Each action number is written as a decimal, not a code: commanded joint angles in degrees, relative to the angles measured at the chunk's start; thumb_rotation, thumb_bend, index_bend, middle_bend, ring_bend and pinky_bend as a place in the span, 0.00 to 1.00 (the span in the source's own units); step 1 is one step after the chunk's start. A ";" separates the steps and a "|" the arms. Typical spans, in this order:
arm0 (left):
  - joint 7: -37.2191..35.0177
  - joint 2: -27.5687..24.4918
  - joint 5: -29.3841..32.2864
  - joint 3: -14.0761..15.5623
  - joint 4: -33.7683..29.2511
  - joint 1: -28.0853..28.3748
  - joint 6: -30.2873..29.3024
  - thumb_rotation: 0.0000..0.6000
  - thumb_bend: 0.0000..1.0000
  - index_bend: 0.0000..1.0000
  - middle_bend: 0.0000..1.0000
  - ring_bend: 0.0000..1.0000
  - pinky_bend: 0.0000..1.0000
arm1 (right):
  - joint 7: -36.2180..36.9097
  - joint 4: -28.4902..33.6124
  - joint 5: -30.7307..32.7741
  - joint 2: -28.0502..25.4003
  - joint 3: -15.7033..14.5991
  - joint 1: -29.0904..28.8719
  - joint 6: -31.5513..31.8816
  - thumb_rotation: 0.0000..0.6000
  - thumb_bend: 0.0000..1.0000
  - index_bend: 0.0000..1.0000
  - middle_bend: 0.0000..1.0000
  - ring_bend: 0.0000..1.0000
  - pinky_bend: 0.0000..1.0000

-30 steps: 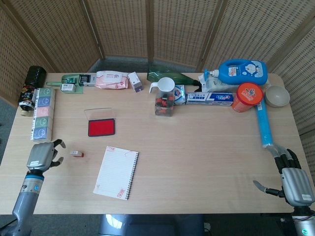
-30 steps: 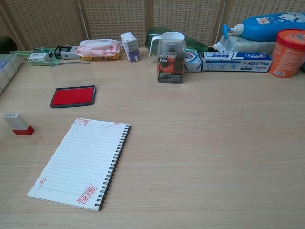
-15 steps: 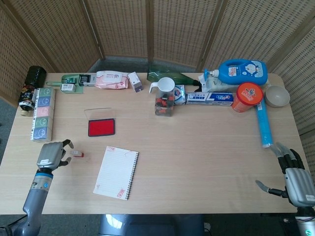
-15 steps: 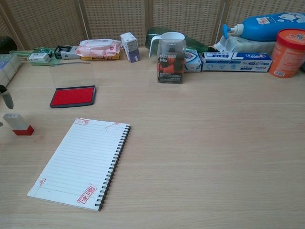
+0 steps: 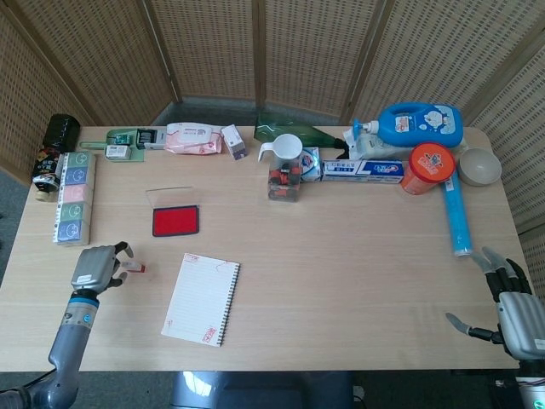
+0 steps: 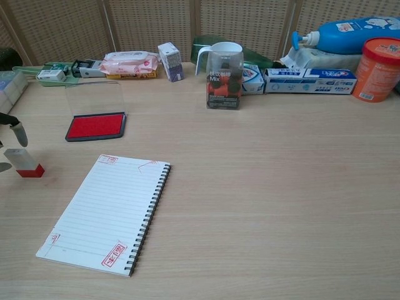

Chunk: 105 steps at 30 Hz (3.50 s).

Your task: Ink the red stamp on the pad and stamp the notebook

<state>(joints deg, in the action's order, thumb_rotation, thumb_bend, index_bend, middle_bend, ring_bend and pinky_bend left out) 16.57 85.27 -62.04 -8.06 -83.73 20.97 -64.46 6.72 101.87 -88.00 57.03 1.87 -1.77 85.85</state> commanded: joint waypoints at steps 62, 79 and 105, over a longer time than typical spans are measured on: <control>10.60 -2.25 5.01 -1.03 -4.81 4.01 0.43 1.00 0.35 0.67 1.00 1.00 1.00 | 1.03 0.10 0.33 -0.71 -0.27 -0.15 -1.19 0.72 0.00 0.00 0.00 0.00 0.00; 27.84 -11.07 9.13 0.23 -12.55 12.91 4.73 1.00 0.35 0.67 1.00 1.00 1.00 | 0.87 0.07 0.68 -0.49 -0.35 -0.35 -1.86 0.72 0.00 0.00 0.00 0.00 0.00; 36.90 -0.98 20.99 -0.58 4.66 26.76 9.60 1.00 0.36 0.67 1.00 1.00 1.00 | 1.39 -2.06 4.88 0.48 0.84 -1.83 -5.46 0.72 0.00 0.00 0.00 0.00 0.00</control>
<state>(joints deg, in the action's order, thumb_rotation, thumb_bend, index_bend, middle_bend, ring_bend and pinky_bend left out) 52.92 83.73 -41.57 -8.70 -79.51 47.18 -54.84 8.11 99.81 -83.11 57.50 2.71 -3.59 80.37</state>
